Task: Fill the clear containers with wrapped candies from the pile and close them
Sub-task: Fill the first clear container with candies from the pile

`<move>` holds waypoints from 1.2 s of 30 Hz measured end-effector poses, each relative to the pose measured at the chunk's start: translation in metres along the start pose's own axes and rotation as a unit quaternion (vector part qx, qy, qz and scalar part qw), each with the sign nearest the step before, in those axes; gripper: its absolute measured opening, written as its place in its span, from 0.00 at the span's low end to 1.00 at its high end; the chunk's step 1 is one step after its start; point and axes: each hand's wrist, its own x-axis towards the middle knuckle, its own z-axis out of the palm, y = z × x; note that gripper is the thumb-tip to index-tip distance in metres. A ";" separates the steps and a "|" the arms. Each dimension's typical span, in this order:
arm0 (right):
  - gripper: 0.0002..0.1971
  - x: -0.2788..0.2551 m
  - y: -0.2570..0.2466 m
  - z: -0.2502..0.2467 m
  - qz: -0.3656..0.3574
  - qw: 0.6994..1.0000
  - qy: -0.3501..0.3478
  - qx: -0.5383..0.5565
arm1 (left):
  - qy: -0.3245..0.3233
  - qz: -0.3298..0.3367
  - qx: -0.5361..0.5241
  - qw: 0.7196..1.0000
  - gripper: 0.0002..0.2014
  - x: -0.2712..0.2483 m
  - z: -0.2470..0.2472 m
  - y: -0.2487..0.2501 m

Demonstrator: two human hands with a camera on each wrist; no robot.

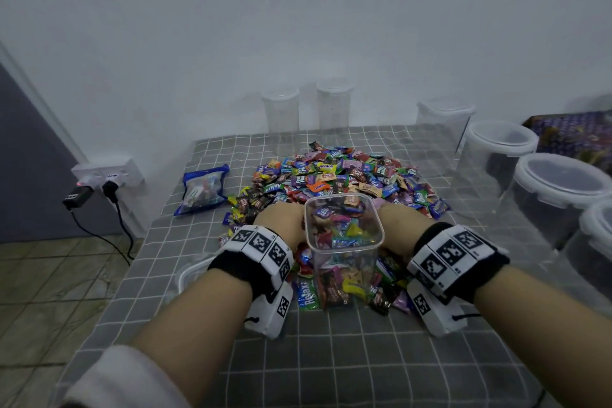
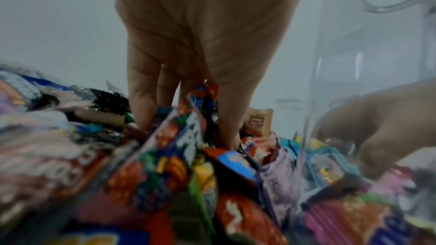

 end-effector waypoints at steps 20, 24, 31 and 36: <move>0.12 -0.020 -0.006 -0.028 0.064 0.979 0.133 0.143 | 0.206 -0.074 -0.213 0.952 0.18 -0.021 -0.023 -0.008; 0.08 -0.031 -0.007 -0.041 0.057 0.964 0.164 0.200 | 0.249 -0.065 -0.296 0.920 0.13 -0.027 -0.028 -0.003; 0.06 -0.066 -0.026 -0.072 -0.030 0.918 0.312 0.242 | 0.279 -0.038 -0.350 0.893 0.12 -0.038 -0.039 0.006; 0.05 -0.087 -0.058 -0.075 -0.126 0.901 0.349 0.224 | 0.263 -0.031 -0.440 0.858 0.13 -0.046 -0.049 0.013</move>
